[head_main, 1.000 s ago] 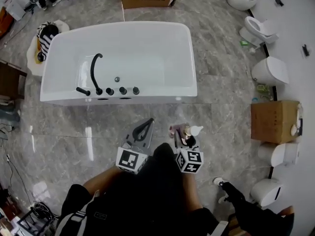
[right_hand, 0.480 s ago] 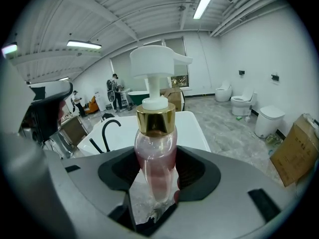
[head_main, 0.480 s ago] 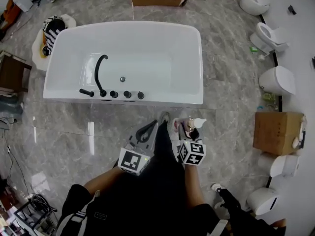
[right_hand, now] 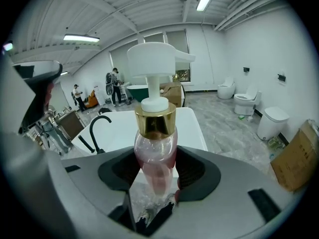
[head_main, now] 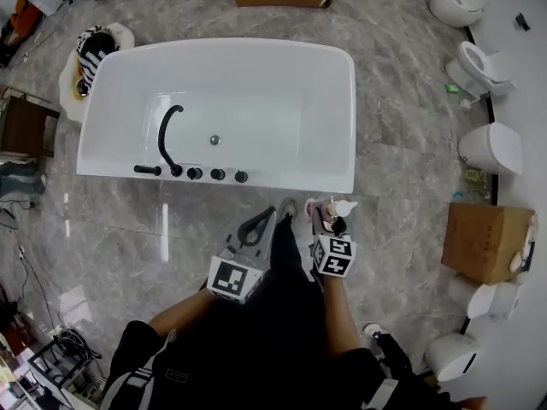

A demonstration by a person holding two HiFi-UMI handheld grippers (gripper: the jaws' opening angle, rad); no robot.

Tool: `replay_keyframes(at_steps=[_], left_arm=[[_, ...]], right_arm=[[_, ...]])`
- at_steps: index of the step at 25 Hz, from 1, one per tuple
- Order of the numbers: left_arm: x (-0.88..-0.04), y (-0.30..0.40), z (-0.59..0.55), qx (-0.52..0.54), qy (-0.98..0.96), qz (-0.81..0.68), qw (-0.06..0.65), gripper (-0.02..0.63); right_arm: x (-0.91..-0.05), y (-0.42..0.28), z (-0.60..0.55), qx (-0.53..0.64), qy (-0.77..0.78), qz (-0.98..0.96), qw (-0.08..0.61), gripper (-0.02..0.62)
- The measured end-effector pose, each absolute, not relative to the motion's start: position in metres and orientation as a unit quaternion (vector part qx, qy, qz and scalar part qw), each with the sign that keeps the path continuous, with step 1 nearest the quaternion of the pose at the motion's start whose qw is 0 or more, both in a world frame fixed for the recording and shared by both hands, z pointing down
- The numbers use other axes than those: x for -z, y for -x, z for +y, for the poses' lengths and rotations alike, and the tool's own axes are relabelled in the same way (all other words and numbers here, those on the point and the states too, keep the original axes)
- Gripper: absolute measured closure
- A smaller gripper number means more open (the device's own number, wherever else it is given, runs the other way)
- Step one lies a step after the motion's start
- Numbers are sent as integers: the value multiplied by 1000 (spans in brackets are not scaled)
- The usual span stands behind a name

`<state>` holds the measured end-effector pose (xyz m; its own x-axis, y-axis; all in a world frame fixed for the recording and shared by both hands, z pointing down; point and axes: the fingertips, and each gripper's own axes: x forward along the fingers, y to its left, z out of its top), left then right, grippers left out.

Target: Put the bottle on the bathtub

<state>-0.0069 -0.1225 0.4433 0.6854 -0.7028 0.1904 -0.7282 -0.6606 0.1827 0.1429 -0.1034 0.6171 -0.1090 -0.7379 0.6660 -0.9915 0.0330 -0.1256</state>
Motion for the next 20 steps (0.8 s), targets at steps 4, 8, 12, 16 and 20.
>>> replay_keyframes(at_steps=[4,8,12,16,20], left_arm=[[-447,-11,-142,-53,-908,-394,131,591],[-452,-17,-164,-53,-904,-400,138,591],[-458,-30,-180,-52,-904,-400,141,591],[-461,-45,-188,-55,-904,-398,144,591],[-465,-52,-203,-54,-902,-401,149,591]], right_arm=[[-638,-160,-126,-300,-629,-679,231,379],[-660,-164,-144,-313,-623,-674,243,379],[-683,-170,-159,-320,-616,-672,259,380],[-705,-177,-164,-330,-609,-668,270,380],[-730,-184,-173,-340,-602,-662,290,380]])
